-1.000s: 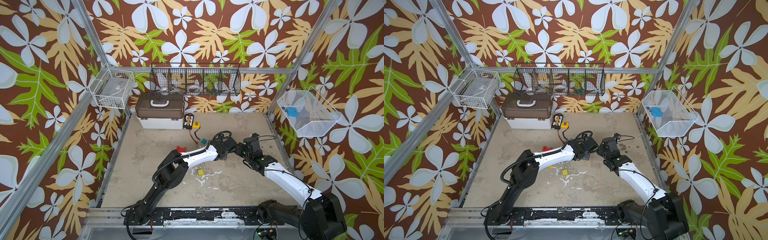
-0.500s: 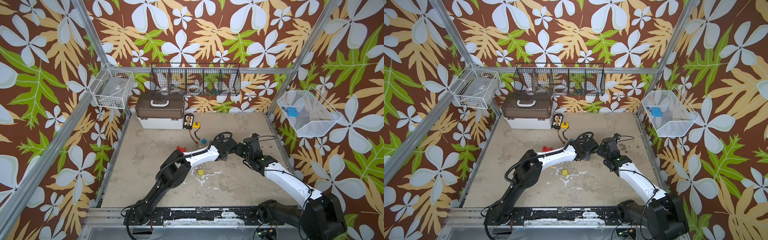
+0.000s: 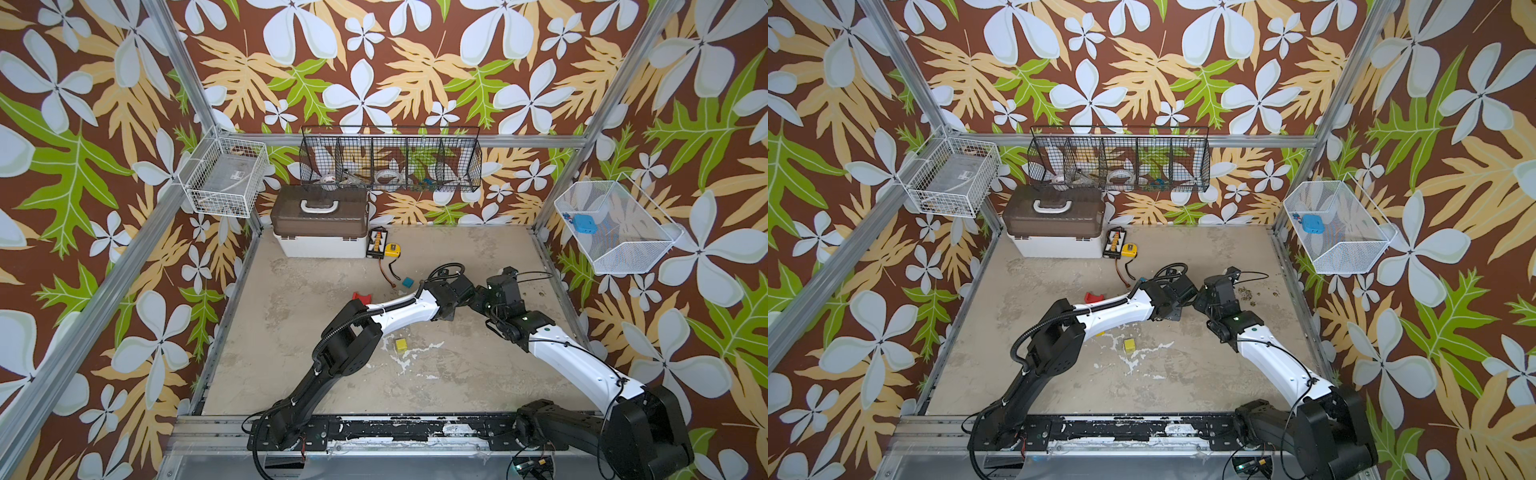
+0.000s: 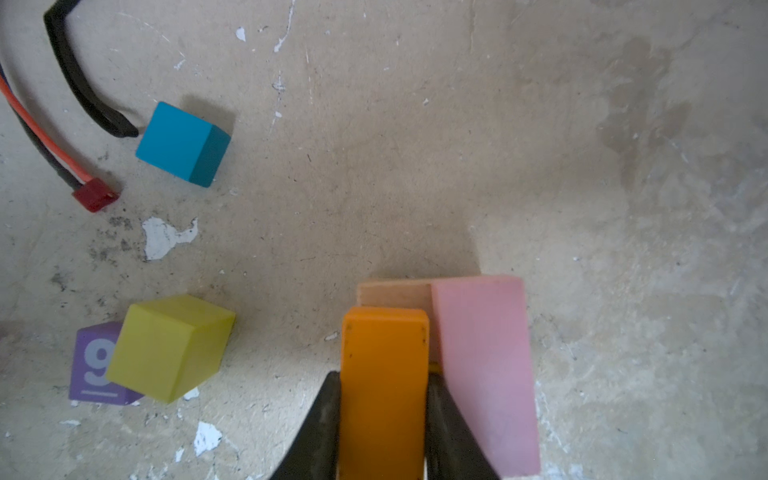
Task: Build the wood block tower
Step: 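Carry the orange bar toward the tower with the left gripper while the right arm shifts, then lower the orange bar beside the pink bar on the wood arch with the left gripper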
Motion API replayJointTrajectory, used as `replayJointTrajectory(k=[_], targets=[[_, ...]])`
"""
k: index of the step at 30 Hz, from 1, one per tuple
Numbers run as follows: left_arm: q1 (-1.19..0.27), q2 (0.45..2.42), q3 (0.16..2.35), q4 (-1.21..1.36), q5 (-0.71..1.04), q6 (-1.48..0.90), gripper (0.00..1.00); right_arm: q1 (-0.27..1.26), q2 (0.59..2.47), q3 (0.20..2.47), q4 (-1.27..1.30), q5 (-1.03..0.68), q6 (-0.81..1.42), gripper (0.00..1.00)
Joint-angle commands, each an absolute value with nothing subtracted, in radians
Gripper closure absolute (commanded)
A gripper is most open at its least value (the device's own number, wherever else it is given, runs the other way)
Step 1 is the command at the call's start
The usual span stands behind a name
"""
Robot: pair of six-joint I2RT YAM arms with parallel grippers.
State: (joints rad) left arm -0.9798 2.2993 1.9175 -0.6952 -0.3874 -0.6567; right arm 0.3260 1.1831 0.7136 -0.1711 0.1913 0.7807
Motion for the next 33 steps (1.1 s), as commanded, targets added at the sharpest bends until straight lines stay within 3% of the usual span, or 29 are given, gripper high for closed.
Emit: replayJointTrajectory(k=[1,14,26,33], targets=[[-0.973,2.306,1.925,-0.717,-0.381,-0.678,1.00,0.326,1.181,0.715,-0.150,0.194,0.780,0.38],[-0.966,2.304,1.924,-0.725,-0.374,-0.686,1.00,0.327,1.180,0.715,-0.149,0.190,0.778,0.38],[-0.966,2.307,1.939,-0.735,-0.380,-0.685,0.86,0.327,1.178,0.711,-0.145,0.189,0.778,0.38],[-0.968,2.309,1.948,-0.735,-0.371,-0.680,0.84,0.327,1.178,0.711,-0.143,0.187,0.778,0.38]])
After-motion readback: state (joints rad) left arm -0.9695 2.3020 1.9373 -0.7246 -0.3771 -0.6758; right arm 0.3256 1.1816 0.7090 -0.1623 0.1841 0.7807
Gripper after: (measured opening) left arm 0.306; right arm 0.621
